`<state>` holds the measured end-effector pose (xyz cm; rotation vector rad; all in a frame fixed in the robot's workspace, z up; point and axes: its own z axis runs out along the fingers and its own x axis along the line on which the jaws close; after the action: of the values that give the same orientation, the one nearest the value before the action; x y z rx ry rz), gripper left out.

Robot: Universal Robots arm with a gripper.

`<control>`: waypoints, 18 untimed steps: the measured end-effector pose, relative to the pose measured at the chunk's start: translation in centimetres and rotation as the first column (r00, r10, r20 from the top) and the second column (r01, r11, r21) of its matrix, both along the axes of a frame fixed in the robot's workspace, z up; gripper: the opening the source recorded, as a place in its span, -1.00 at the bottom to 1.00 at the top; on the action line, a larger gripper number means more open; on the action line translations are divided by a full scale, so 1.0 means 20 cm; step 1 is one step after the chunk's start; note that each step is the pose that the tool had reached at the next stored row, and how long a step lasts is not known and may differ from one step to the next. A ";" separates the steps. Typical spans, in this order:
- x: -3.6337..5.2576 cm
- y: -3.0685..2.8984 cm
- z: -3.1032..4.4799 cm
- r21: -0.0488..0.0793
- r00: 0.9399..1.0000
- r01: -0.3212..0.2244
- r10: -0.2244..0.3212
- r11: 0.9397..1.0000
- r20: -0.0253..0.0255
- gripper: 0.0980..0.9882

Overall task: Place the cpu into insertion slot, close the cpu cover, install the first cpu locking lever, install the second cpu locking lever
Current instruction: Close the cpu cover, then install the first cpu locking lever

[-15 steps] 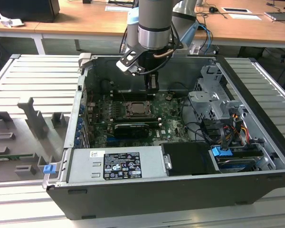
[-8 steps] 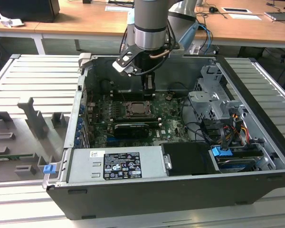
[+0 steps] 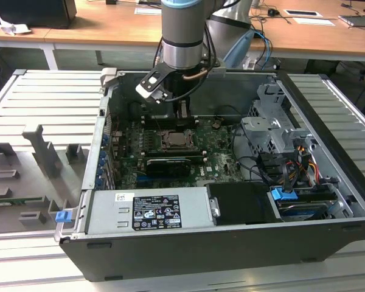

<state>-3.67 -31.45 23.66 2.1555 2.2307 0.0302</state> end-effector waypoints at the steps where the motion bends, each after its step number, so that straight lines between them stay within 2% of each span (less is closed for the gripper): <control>1: -0.007 0.000 0.000 0.000 1.000 0.000 0.000 1.000 0.000 -0.98; 11: -0.023 0.000 0.001 0.001 1.000 0.000 0.000 1.000 0.000 -0.98; 14: -0.023 0.000 0.010 0.000 1.000 0.000 0.000 1.000 0.000 -0.98; 18: -0.023 0.000 0.042 0.000 1.000 0.000 0.000 1.000 0.000 -0.98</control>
<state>-4.13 -31.45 24.49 2.1560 2.2307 0.0307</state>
